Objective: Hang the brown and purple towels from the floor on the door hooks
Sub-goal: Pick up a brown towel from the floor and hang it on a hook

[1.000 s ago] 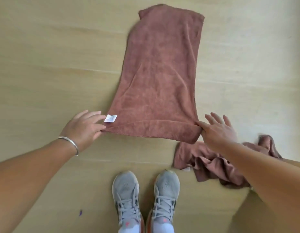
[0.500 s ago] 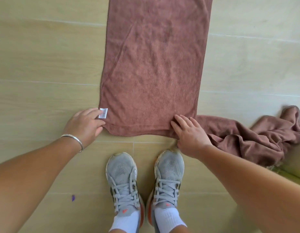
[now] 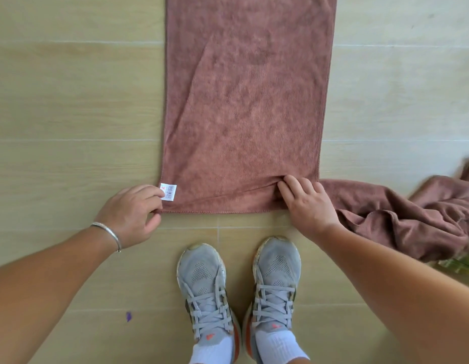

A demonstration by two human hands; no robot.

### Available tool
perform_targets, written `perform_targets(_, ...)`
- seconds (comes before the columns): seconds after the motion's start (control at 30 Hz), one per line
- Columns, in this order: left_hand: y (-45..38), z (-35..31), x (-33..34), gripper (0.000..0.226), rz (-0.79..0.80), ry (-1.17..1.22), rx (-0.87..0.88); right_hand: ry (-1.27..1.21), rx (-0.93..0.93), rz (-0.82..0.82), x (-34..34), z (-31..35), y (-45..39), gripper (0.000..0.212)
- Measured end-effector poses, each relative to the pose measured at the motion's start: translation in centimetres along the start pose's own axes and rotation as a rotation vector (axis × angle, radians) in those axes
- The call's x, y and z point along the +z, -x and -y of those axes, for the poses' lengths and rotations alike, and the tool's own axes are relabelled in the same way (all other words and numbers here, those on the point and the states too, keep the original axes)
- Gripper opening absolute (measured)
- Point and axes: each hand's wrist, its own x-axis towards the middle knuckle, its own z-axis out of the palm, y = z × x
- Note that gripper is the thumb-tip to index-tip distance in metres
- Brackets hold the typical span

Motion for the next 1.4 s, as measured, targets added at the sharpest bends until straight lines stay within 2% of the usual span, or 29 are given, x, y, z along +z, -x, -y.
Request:
perform_targets(0.1,-0.1,0.1,-0.2,0.030,-0.008,-0.007,0.008,-0.058,-0.020,-0.026,-0.7,-0.8,-0.5,0.044)
perform_targets(0.2,0.1,-0.3,-1.0,0.032,-0.030,-0.026,0.020,-0.052,-0.063,0.060,-2.1,-1.6,0.3,0.047)
perform_targets(0.33,1.2,-2.0,-3.1,0.007,-0.003,-0.064,-0.006,-0.095,0.024,0.065,-5.2,-2.4,2.8,0.049)
perform_targets(0.37,1.6,-2.6,-3.8,0.002,0.022,-0.071,0.005,-0.095,0.033,0.065,-5.9,-2.5,3.8,0.043)
perform_targets(0.47,3.4,-5.1,-6.0,0.022,0.155,-0.076,0.020,-0.122,0.028,0.046,-7.6,-2.2,7.9,0.034)
perform_targets(0.57,5.5,-7.9,-8.1,0.014,0.347,-0.157,0.002,-0.187,-0.002,0.054,-9.9,-1.4,12.5,0.028)
perform_targets(0.67,7.1,-9.5,-9.7,0.027,0.557,-0.190,-0.049,-0.201,-0.016,0.063,-13.0,-1.5,15.5,0.020)
perform_targets(0.7,7.1,-9.8,-10.7,0.027,0.582,-0.173,-0.065,-0.207,-0.017,0.052,-14.1,-1.9,15.9,0.016)
perform_targets(0.83,4.8,-9.1,-15.0,0.025,0.495,-0.132,-0.156,-0.238,0.036,-0.040,-18.8,-4.9,13.5,0.019)
perform_targets(1.0,-3.0,-4.1,-19.7,0.020,0.253,-0.074,-0.242,-0.306,0.169,-0.170,-23.4,-9.7,4.1,0.011)
perform_targets(1.07,-6.8,-1.3,-20.9,0.017,0.128,-0.001,-0.289,-0.322,0.243,-0.212,-24.4,-11.8,-0.6,0.015)
perform_targets(1.23,-17.4,6.2,-21.3,0.017,-0.120,0.144,-0.404,-0.348,0.376,-0.365,-24.5,-16.9,-14.2,0.023)
perform_targets(1.4,-26.7,12.2,-18.5,0.023,-0.187,0.109,-0.543,-0.386,0.466,-0.473,-22.2,-19.5,-26.7,0.022)
